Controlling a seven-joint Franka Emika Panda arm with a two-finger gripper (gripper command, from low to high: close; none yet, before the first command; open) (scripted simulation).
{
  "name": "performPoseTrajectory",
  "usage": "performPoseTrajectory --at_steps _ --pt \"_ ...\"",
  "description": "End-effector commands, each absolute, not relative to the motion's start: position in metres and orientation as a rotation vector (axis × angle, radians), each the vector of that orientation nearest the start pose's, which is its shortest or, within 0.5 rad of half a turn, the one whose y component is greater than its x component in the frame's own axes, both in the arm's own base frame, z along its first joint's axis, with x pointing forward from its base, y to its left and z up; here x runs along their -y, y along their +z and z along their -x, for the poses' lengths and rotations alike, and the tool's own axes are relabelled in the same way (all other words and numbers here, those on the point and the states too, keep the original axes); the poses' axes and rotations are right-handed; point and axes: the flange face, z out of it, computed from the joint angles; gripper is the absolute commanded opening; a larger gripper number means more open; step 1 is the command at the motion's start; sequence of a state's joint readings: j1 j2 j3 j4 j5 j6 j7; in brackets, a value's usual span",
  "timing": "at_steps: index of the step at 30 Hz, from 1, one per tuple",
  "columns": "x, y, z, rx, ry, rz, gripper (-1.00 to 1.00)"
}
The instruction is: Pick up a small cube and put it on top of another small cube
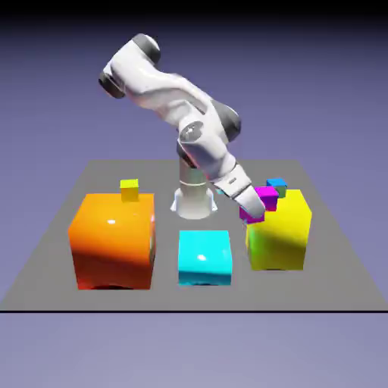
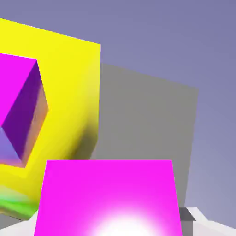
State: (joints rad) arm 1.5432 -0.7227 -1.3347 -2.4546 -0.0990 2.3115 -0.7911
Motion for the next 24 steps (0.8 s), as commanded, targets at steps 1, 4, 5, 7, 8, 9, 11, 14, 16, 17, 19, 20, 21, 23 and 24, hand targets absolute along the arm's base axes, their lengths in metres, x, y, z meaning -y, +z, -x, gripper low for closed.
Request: performPoseTrajectory --at_steps 1,4,5,7,8,9,11,14,16,17,19,20,21,23,24 --pt "-0.099 0.376 -0.449 1.351 -0.308 2.155 -1.0" --pt "-0.101 0.396 -0.437 1.369 -0.298 2.15 -1.0" --pt "-0.102 0.402 -0.433 1.376 -0.293 2.148 -1.0" --pt "-0.106 0.413 -0.425 1.389 -0.28 2.145 -1.0" --pt "-0.108 0.418 -0.421 1.395 -0.272 2.144 -1.0" --pt "-0.11 0.422 -0.416 1.401 -0.263 2.142 -1.0" --pt "-0.115 0.43 -0.408 1.414 -0.242 2.139 -1.0" --pt "-0.123 0.437 -0.394 1.431 -0.203 2.133 -1.0" --pt "-0.129 0.441 -0.386 1.441 -0.173 2.129 -1.0" --pt "-0.133 0.442 -0.381 1.446 -0.157 2.126 -1.0" --pt "-0.136 0.442 -0.377 1.45 -0.141 2.124 -1.0" --pt "-0.143 0.427 -0.376 1.45 -0.142 2.12 -1.0" --pt "-0.149 0.412 -0.373 1.45 -0.142 2.119 -1.0" --pt "-0.16 0.383 -0.367 1.45 -0.141 2.123 -1.0" --pt "-0.161 0.38 -0.367 1.45 -0.141 2.124 -1.0"
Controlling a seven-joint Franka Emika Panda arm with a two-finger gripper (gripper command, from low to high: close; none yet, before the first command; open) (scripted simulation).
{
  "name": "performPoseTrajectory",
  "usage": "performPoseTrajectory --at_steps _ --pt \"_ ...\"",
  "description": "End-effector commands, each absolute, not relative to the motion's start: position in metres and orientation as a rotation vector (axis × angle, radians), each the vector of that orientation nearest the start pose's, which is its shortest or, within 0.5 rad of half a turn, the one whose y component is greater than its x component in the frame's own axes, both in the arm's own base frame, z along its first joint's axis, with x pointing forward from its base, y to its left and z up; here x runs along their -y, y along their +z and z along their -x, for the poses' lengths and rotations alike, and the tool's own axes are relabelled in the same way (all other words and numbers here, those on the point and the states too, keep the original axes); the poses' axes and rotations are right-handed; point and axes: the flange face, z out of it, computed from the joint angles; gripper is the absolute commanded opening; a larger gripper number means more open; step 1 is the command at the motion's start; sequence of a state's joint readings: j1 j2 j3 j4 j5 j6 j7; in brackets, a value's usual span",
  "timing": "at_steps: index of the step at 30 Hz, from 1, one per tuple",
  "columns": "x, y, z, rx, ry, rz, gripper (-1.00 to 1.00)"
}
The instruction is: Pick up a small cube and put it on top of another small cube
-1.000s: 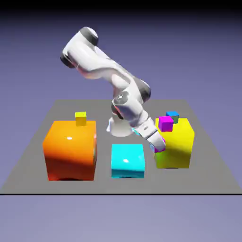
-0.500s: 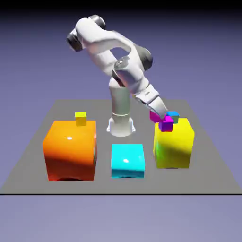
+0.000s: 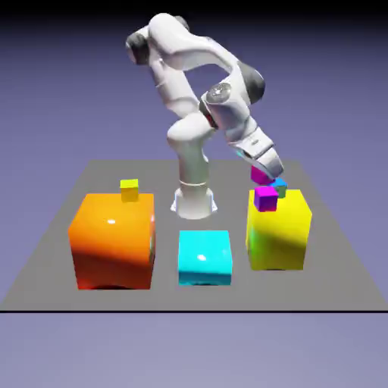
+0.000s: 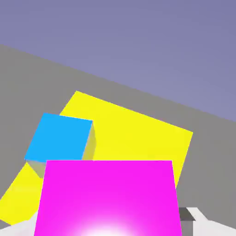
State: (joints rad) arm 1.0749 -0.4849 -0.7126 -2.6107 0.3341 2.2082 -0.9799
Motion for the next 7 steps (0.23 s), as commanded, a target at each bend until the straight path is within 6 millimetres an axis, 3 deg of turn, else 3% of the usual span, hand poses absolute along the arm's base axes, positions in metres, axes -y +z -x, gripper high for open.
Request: performPoseTrajectory --at_steps 1,2,6,7 --pt "-0.161 0.38 -0.367 1.45 -0.141 2.124 1.0" --pt "-0.161 0.38 -0.367 1.45 -0.141 2.124 1.0" --pt "-0.137 0.44 -0.377 1.45 -0.141 2.123 1.0" --pt "-0.136 0.442 -0.377 1.45 -0.141 2.124 1.0"
